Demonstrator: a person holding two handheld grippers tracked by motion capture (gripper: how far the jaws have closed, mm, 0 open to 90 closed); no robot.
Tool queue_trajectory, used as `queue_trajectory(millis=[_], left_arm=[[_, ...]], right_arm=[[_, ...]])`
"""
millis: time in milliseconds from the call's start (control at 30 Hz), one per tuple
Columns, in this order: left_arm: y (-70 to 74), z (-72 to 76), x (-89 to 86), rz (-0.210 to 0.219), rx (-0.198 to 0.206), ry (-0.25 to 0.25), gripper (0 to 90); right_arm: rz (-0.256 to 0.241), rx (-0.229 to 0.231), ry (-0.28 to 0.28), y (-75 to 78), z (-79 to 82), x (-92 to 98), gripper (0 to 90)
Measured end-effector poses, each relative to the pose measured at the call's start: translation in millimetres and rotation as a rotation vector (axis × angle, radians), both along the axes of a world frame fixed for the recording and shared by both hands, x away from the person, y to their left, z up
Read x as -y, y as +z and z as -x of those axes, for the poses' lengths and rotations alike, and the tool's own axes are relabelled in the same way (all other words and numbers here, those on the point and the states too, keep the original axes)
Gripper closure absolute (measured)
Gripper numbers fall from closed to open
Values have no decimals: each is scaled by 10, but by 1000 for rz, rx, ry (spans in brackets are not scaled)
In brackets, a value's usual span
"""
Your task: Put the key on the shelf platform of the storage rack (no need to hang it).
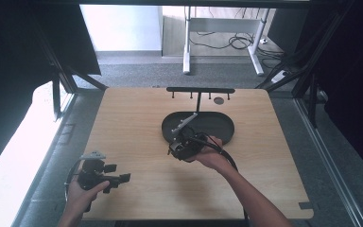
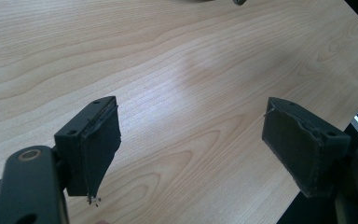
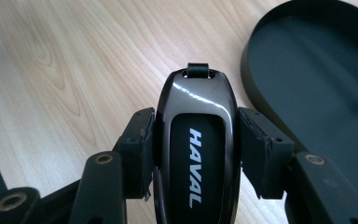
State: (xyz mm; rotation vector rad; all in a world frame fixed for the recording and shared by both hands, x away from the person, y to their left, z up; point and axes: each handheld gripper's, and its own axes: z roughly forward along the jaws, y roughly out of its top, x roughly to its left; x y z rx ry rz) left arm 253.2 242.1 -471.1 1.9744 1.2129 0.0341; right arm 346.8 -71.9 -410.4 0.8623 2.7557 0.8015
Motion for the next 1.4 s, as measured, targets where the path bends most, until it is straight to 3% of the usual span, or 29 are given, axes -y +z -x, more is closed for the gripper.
queue_trajectory(millis=[867,1400], left_arm=[[-8,-2,0,2,-8,2,196],[-11,-5,-14,1,-9,5,195]], right_arm=[[-7,35,-79,152,-266,285,494],[0,33,-142,122,-476,430,494]])
